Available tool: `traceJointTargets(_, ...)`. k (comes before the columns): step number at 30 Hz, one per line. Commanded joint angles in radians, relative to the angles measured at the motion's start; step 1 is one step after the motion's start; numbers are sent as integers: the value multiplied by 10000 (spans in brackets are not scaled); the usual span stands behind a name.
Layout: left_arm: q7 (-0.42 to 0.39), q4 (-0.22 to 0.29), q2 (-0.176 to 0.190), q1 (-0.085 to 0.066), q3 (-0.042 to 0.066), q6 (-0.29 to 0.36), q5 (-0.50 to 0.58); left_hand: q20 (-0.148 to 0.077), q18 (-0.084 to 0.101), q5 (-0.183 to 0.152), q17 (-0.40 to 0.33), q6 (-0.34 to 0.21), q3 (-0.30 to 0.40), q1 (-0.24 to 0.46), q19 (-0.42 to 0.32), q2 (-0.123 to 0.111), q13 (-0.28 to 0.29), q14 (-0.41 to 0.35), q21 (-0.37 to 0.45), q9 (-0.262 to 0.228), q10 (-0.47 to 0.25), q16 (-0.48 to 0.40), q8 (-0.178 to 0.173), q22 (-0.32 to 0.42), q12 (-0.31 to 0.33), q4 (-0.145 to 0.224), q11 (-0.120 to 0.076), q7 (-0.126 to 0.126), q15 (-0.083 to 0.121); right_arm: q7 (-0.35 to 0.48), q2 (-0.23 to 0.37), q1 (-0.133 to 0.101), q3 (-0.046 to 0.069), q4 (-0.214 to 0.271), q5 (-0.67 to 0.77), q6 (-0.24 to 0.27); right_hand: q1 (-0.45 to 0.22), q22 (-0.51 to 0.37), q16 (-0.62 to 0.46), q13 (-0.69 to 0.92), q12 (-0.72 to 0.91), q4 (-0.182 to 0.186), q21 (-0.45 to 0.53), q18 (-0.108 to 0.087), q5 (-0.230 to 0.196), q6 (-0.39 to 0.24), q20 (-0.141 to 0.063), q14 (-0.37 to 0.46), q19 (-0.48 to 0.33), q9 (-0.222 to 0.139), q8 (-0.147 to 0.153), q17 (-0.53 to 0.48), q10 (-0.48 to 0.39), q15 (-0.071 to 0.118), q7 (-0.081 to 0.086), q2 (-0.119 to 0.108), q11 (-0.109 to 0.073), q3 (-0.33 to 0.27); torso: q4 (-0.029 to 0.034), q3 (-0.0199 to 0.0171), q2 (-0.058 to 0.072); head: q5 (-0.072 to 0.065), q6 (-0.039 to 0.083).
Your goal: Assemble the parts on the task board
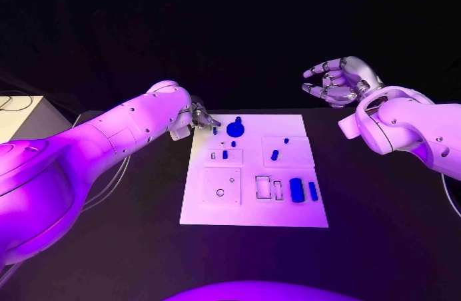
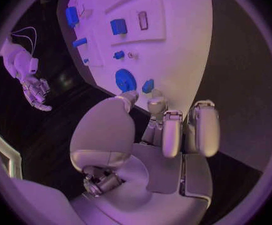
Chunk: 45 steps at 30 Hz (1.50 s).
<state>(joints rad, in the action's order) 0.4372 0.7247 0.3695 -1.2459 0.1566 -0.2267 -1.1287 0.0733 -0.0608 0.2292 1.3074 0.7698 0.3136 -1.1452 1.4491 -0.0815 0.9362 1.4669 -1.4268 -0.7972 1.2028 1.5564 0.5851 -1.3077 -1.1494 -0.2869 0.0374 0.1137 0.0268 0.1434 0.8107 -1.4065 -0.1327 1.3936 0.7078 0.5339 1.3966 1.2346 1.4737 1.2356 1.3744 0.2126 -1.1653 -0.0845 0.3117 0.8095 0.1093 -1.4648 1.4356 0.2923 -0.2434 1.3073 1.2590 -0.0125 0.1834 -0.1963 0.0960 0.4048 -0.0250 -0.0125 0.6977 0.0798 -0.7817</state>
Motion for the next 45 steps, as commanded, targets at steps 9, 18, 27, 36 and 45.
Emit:
traceJointTargets(9,-128,-7,-15,-22,-4,-468,100,-85,55,42,2542,-150,302,-331,44,-12,-28,1000,-42,-77,-13,67,165,-147,-46,56,-61,-49,60,81,-9,-10,8,5,119,6,-54,-7,-59,-3,-36,-5,56,-89,34,-80,-2,-621,-72,-11,-43,906,-42,2,22,-38,7,43,4,-14,0,16,-49)
traceJointTargets(18,-133,-12,-9,-23,-16,-635,130,-89,54,37,2550,-165,375,-398,42,-46,-32,1004,-40,-91,-18,73,190,-146,-46,73,-66,-53,64,82,-24,-10,8,-5,121,5,-54,-7,-59,-3,-36,-5,56,-89,34,-80,-2,-621,-72,-11,-43,906,-42,2,22,-38,7,43,-6,-13,5,30,-50)
traceJointTargets(27,-137,-18,-7,-24,-22,-636,152,-90,58,33,2553,-167,402,-418,49,-55,-31,1005,-49,-95,-17,76,200,-162,-48,74,-67,-54,66,80,-31,-11,8,-11,124,8,-68,-1,-62,2,-31,-22,54,-87,35,-83,-2,-620,-67,-10,-58,904,-29,3,21,-42,7,73,-2,-11,16,41,-58)
traceJointTargets(36,-169,-130,-81,-21,-60,-552,258,-105,64,12,2577,-196,781,-603,60,100,-22,1015,-65,-126,7,96,280,-196,-71,85,-87,-76,82,79,-47,-11,8,-8,130,2,-68,-1,-62,2,-31,-22,54,-87,35,-83,-2,-620,-67,-10,-58,904,-29,3,21,-42,7,73,-17,-5,30,34,-85)
traceJointTargets(45,-218,-153,-83,-20,-127,-465,359,-123,76,3,2609,-180,1288,-818,88,300,-9,1029,-99,-169,48,123,391,-261,-95,171,-128,-124,114,73,-43,-11,8,-14,131,-9,-68,-1,-62,2,-31,-22,54,-87,35,-83,-2,-620,-67,-10,-58,904,-29,3,21,-42,7,73,0,-16,16,3,-128)
